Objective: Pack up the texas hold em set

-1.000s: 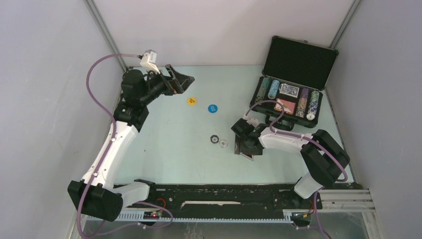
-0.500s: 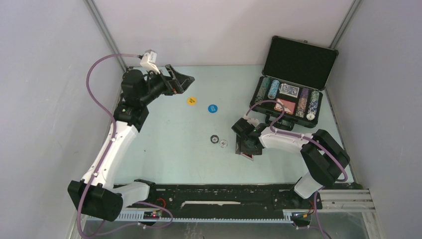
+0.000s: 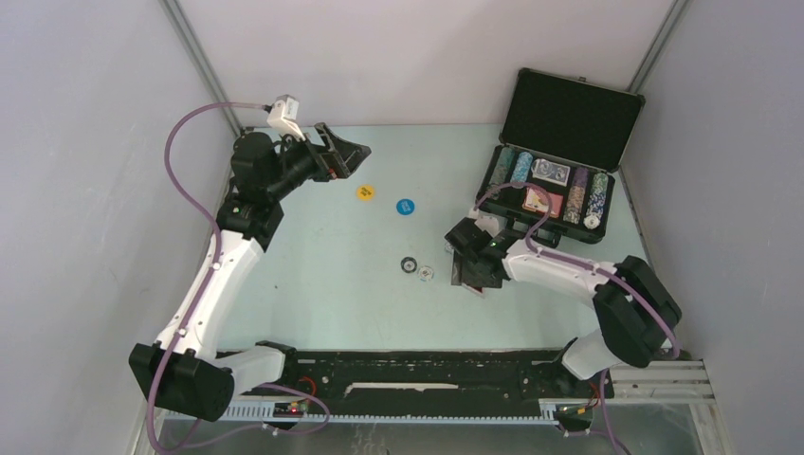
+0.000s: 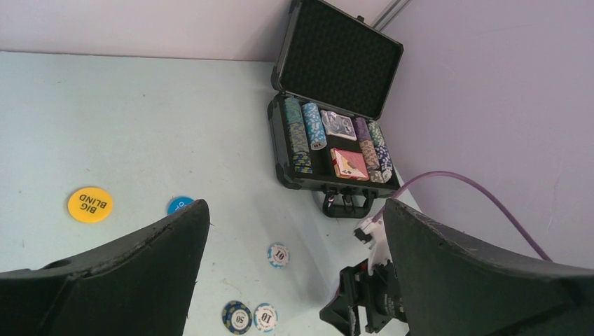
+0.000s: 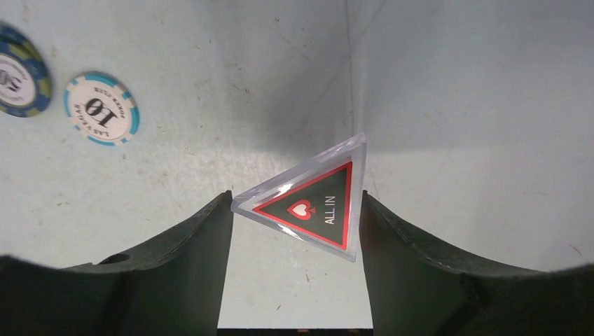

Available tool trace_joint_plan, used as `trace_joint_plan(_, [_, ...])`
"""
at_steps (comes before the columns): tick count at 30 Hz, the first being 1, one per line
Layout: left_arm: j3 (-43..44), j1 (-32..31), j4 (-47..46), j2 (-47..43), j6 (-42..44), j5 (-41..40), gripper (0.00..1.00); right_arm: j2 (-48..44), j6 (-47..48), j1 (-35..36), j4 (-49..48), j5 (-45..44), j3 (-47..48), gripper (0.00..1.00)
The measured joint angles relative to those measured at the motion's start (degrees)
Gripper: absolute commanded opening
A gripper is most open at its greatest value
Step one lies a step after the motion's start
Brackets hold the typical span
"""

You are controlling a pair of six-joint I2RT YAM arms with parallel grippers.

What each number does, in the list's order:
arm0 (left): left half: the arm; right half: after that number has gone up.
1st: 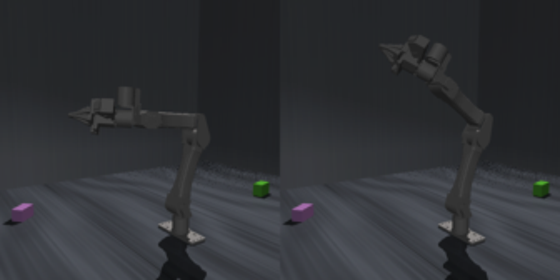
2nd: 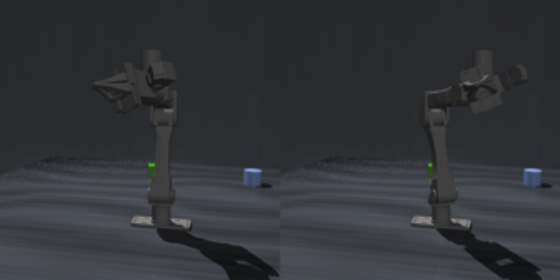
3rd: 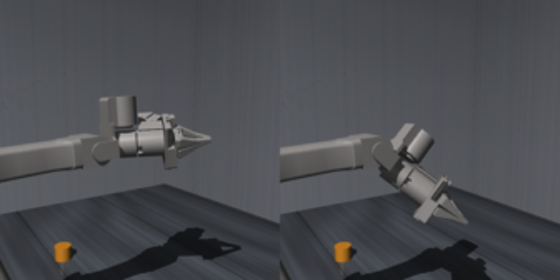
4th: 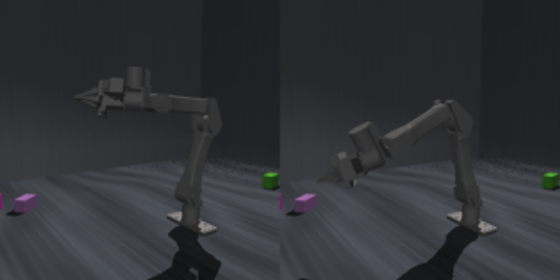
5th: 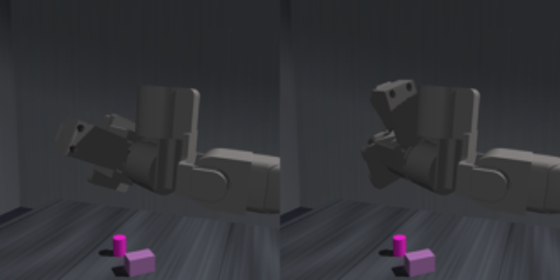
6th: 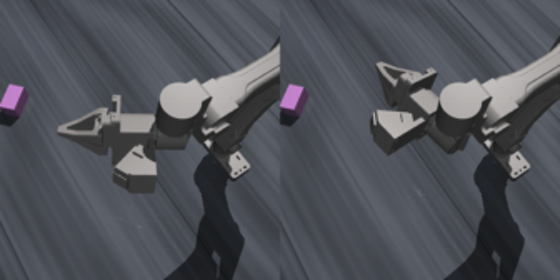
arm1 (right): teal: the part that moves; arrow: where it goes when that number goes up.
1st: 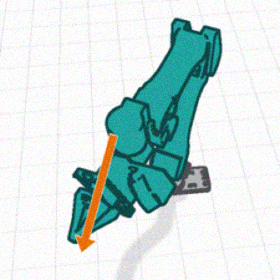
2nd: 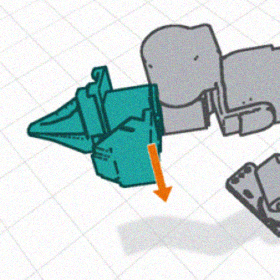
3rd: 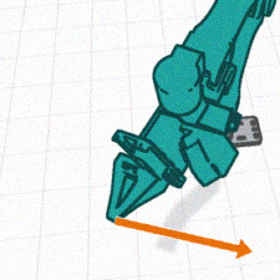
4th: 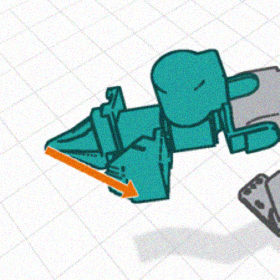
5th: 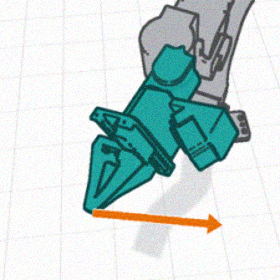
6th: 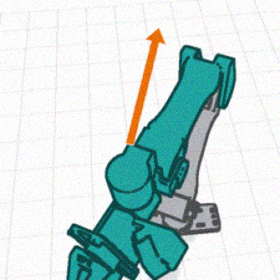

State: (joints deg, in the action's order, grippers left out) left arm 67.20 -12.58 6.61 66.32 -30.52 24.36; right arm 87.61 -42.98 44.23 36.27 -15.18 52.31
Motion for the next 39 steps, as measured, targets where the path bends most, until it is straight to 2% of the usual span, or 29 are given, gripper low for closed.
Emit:
trace_joint_plan(3, [0.0,0.0,0.0,0.0,0.0,0.1,1.00,-2.8,0.2,-1.1,1.2,-0.7,0.4,0.52])
trace_joint_plan(7, [0.0,0.0,0.0,0.0,-0.1,0.3,1.00,-7.3,0.9,-6.0,1.7,-1.7,0.9,0.52])
trace_joint_plan(13, [0.0,0.0,0.0,0.0,-0.1,0.3,1.00,-12.0,1.2,-21.2,-1.6,-1.7,1.8,0.51])
trace_joint_plan(17, [0.0,0.0,0.0,0.0,-0.1,0.3,1.00,-12.2,-1.8,-31.3,-5.0,-0.6,3.0,0.49])
trace_joint_plan(18, [0.0,0.0,0.0,0.0,-0.1,0.4,1.00,-11.4,-4.0,-35.2,-6.4,-0.2,4.0,0.49])
trace_joint_plan(21, [0.0,0.0,0.0,0.0,-0.1,0.5,1.00,-6.6,-7.7,-41.2,-7.4,0.4,8.7,0.49])
trace_joint_plan(24, [0.0,0.0,0.0,0.0,-0.1,0.5,1.00,0.8,-10.2,-44.5,-7.5,0.8,15.8,0.50])
trace_joint_plan(34, [0.0,0.0,-0.1,0.7,-1.0,1.6,1.00,20.0,-17.0,-49.0,-3.4,1.2,38.1,0.51])
trace_joint_plan(39, [0.0,0.2,-0.1,0.8,-1.1,1.7,1.00,26.4,-21.8,-49.1,-0.5,1.0,44.5,0.51])
